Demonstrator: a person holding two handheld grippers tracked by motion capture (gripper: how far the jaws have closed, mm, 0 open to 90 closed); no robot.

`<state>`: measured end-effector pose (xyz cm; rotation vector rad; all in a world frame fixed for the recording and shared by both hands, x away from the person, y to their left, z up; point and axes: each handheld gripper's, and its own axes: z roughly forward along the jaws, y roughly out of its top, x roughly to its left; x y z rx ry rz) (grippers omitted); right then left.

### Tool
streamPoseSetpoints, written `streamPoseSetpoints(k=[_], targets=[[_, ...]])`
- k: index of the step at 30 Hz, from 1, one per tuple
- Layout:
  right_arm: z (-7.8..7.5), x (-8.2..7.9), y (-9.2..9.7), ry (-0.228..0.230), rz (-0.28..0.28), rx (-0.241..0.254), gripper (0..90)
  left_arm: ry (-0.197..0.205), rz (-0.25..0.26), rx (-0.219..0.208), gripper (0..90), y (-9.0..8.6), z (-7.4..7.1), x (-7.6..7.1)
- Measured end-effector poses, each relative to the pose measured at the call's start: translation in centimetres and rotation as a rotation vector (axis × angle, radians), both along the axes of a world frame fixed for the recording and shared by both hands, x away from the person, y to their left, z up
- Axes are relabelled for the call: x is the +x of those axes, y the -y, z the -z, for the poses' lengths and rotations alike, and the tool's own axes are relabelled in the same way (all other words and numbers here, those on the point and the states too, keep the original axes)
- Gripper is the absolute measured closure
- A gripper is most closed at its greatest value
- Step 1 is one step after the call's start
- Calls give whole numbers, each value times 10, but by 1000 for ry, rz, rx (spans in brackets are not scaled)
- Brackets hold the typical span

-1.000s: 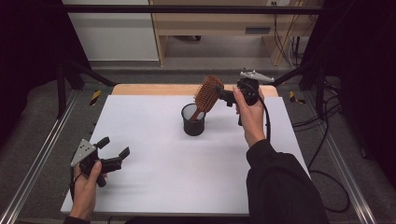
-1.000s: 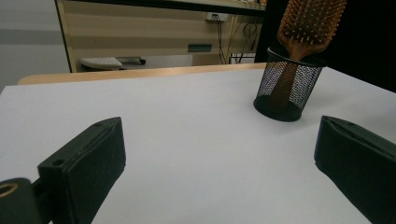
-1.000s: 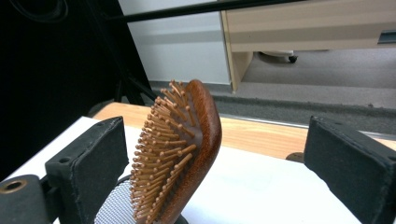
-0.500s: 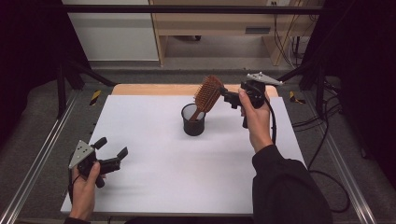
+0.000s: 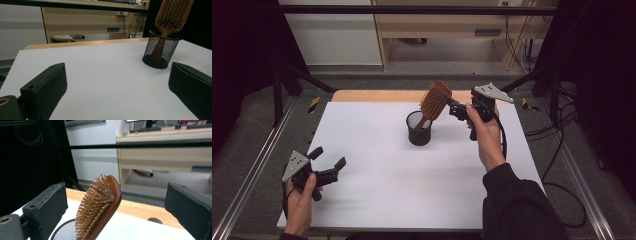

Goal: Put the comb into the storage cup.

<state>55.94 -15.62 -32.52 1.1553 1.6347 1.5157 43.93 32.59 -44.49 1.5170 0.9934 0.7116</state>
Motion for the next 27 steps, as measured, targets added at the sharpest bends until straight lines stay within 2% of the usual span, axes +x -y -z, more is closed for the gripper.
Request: streamPoseSetpoints(k=[3, 7, 14, 18, 27], targets=[[-1, -5, 3, 25, 1, -15, 49, 3, 6, 8, 22, 1, 0, 0], [-4, -11, 12, 48, 22, 5, 49, 5, 5, 9, 22, 2, 0, 0], [-3, -17, 26, 47, 37, -3, 48, 6, 2, 4, 22, 1, 0, 0], [-1, -20, 30, 46, 27, -8, 47, 6, -2, -1, 22, 0, 0, 0], [-11, -29, 40, 67, 20, 9, 46, 31, -18, -2, 21, -4, -4, -6]])
